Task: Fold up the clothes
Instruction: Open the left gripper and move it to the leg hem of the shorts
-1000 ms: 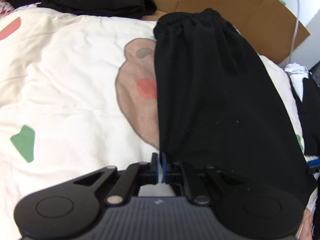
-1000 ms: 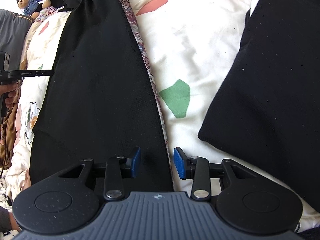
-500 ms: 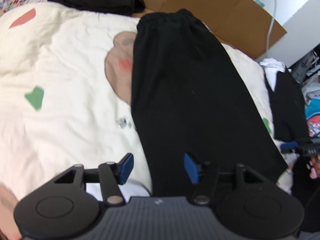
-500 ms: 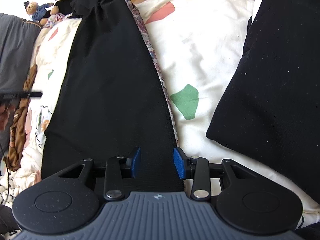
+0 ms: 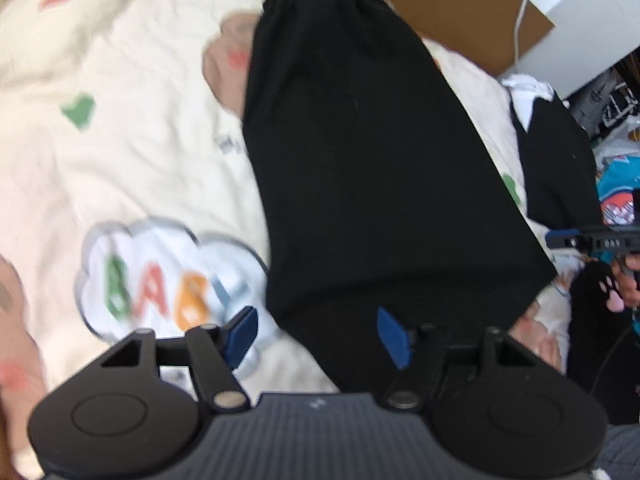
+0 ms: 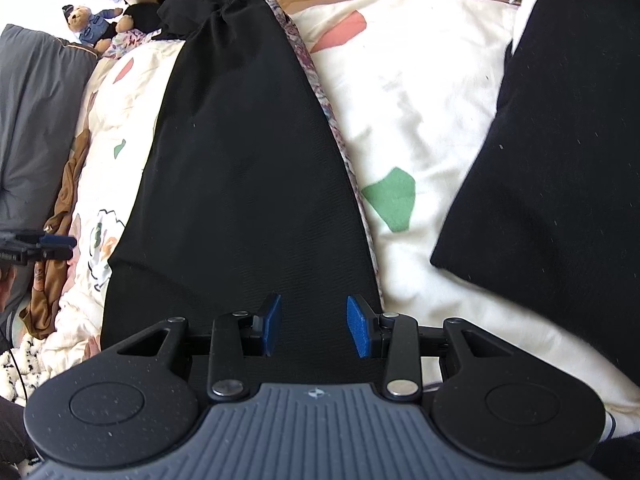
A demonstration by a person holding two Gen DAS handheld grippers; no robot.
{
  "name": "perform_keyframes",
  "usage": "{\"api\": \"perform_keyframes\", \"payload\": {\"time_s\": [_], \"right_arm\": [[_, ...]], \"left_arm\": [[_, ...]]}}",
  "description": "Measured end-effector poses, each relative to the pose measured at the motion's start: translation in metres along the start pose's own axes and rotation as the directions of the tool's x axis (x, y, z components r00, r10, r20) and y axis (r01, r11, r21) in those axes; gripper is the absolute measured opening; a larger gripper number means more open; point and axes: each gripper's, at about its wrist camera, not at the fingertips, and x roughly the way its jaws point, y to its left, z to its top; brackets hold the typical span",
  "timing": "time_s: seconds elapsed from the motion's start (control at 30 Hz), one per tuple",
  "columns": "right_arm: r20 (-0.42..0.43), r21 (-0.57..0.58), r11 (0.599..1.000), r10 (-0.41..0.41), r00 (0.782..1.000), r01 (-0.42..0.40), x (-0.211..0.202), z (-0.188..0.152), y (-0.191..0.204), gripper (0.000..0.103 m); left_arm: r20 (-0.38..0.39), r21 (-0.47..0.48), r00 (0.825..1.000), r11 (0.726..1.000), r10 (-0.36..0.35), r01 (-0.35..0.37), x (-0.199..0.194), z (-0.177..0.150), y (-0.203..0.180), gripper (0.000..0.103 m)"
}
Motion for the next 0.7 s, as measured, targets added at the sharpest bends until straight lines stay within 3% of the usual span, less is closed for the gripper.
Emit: {"api": "perform_keyframes", "payload": {"time_s": [0.37,0.7], "right_arm": [[-0.022,0.03,0.999,-0.017,1.0,0.018,0.004,-0.008,-0.014,0.041],[-0.022,0.029,0.999,-0.014,1.0,0.015,0.006,-0.013,-0.014,0.041]], "left_arm": [[-0.147,-0.047,0.988,0.998,-0.043,0.036,0.038,-0.026,-0.003,0.062],[-0.193,-0.167,0.977,0.984,-0.089,0.057,0.051,-0.032,0.005,0.065]]}}
